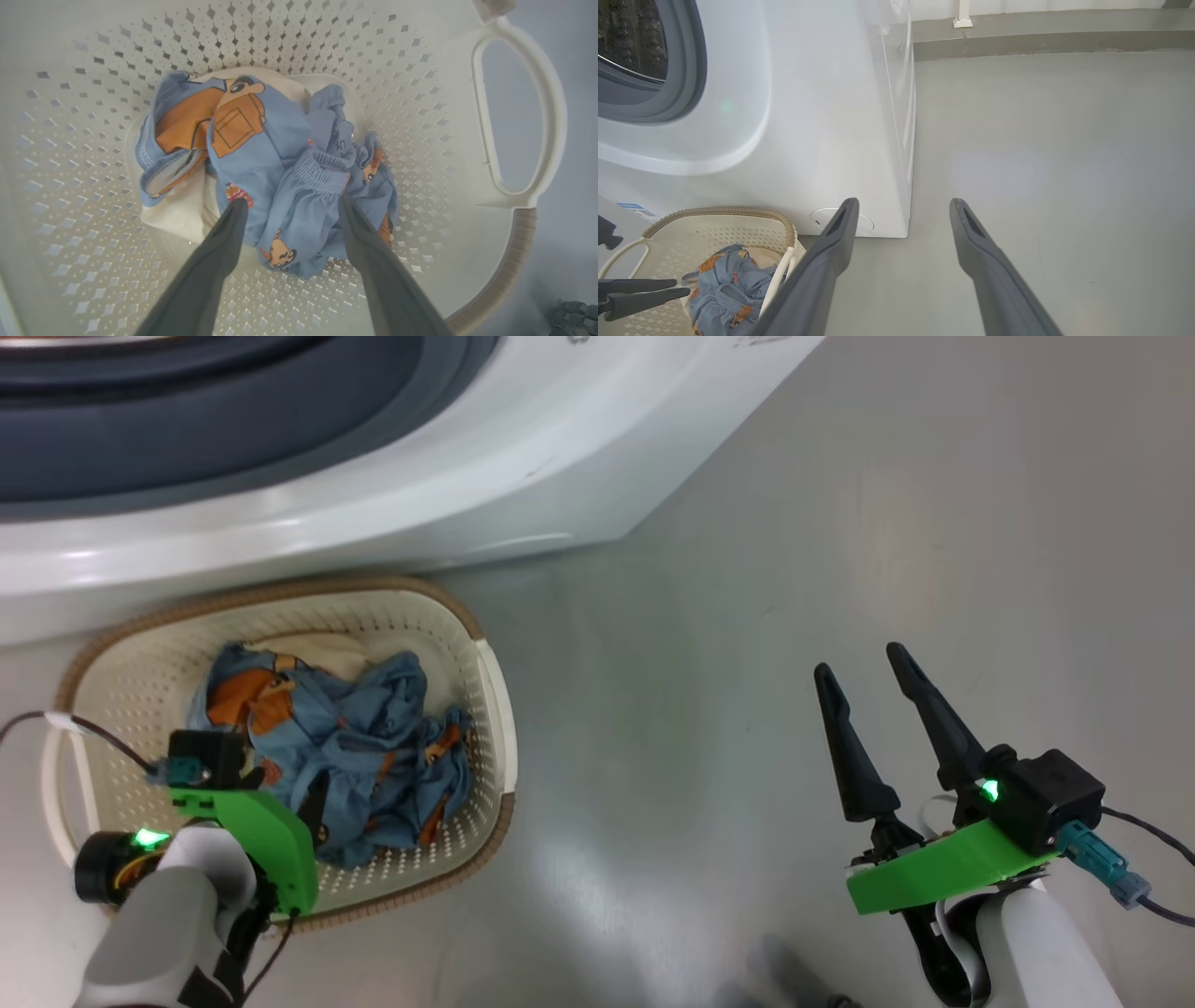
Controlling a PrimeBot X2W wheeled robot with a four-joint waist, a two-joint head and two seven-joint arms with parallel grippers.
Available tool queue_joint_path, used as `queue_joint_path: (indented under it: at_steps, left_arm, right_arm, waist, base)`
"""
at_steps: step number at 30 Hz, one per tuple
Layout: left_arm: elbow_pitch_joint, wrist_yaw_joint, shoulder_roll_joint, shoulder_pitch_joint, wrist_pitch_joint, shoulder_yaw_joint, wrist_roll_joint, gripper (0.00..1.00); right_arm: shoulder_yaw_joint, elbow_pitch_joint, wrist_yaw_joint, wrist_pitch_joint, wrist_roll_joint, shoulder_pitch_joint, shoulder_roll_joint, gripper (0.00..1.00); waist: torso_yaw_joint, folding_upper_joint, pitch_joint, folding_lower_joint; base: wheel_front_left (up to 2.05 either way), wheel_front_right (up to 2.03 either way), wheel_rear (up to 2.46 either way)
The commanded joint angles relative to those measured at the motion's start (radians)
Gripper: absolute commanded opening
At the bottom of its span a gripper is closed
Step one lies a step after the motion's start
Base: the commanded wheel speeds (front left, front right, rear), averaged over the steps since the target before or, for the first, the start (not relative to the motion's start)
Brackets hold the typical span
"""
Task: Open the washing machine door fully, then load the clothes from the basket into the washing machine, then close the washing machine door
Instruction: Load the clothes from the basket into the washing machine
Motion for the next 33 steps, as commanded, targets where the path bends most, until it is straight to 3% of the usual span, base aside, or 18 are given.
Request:
queue_joint_path:
  at_steps: [1,15,33]
  left_arm:
    - [0.016,-0.002,0.038,-0.011,0.004,0.026,-0.013,1.0]
    - [0.126,-0.006,0.081,-0.149,-0.019,0.018,-0.032,1.0]
    - [0.163,-0.011,0.041,-0.256,-0.043,-0.064,-0.048,1.0]
  right_arm:
    - [0.024,-0.028,0.006,-0.012,-0.006,0.001,-0.007,1.0]
    - [0.022,-0.059,0.006,-0.012,0.008,-0.018,-0.007,1.0]
    - [0.016,-0.07,0.006,-0.012,0.008,-0.016,-0.007,1.0]
  waist:
    - [-0.006,0.0,0.078,-0.0002]
    - [-0.031,0.0,0.183,-0.0002]
    - [-0.037,0.0,0.242,-0.0002]
  base:
    - [0.0,0.0,0.0]
    - [0.0,0.0,0.0]
    - [0.0,0.0,0.0]
